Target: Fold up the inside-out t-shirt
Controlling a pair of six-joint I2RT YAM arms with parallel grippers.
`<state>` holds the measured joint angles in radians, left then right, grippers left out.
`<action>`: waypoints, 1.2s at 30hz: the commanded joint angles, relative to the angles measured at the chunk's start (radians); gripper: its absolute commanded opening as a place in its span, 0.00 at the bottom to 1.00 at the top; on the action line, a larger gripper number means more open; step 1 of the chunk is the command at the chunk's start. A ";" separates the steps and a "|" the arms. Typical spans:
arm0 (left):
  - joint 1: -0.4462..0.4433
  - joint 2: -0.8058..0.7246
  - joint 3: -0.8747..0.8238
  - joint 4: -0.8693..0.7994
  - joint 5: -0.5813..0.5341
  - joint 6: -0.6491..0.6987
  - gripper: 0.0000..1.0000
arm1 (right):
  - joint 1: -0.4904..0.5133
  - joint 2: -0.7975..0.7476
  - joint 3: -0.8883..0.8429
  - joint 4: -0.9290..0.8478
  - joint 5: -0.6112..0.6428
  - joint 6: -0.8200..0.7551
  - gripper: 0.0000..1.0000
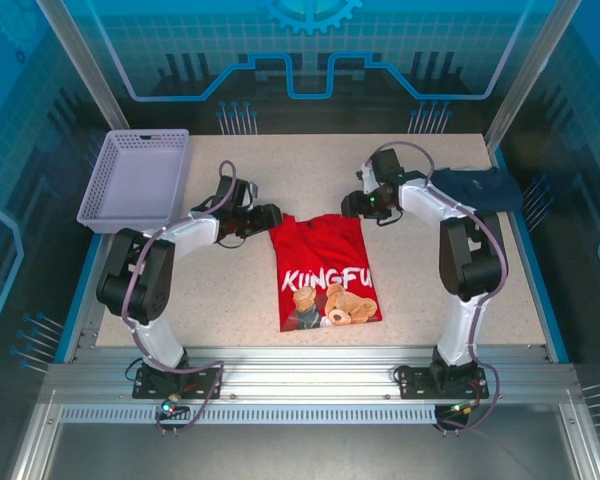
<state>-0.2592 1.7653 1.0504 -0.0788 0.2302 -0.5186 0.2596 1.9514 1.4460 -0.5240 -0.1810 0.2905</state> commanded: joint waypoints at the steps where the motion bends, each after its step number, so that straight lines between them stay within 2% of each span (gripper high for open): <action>1: -0.007 0.019 -0.016 -0.008 0.055 -0.043 0.78 | -0.017 0.025 0.011 -0.038 0.018 -0.014 0.70; 7: -0.042 0.105 0.031 0.012 0.106 -0.055 0.83 | -0.016 0.114 0.068 -0.062 -0.026 -0.034 0.76; 14: -0.056 0.195 0.039 0.038 0.110 -0.058 0.75 | 0.004 0.175 0.067 -0.061 -0.064 -0.039 0.71; 19: -0.063 0.221 -0.008 0.153 0.187 -0.098 0.58 | 0.029 0.179 0.041 -0.032 -0.108 -0.025 0.59; 24: -0.064 0.224 -0.030 0.222 0.214 -0.109 0.41 | 0.033 0.175 0.035 -0.007 -0.111 -0.005 0.44; 31: -0.063 0.270 -0.021 0.286 0.239 -0.110 0.24 | 0.019 0.177 0.027 0.034 -0.102 0.018 0.35; 36: -0.057 0.282 -0.018 0.323 0.240 -0.099 0.07 | -0.003 0.160 -0.012 0.105 -0.135 0.041 0.26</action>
<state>-0.2901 1.9968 1.0428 0.2020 0.4030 -0.6216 0.2729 2.1151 1.4658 -0.4782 -0.2783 0.3080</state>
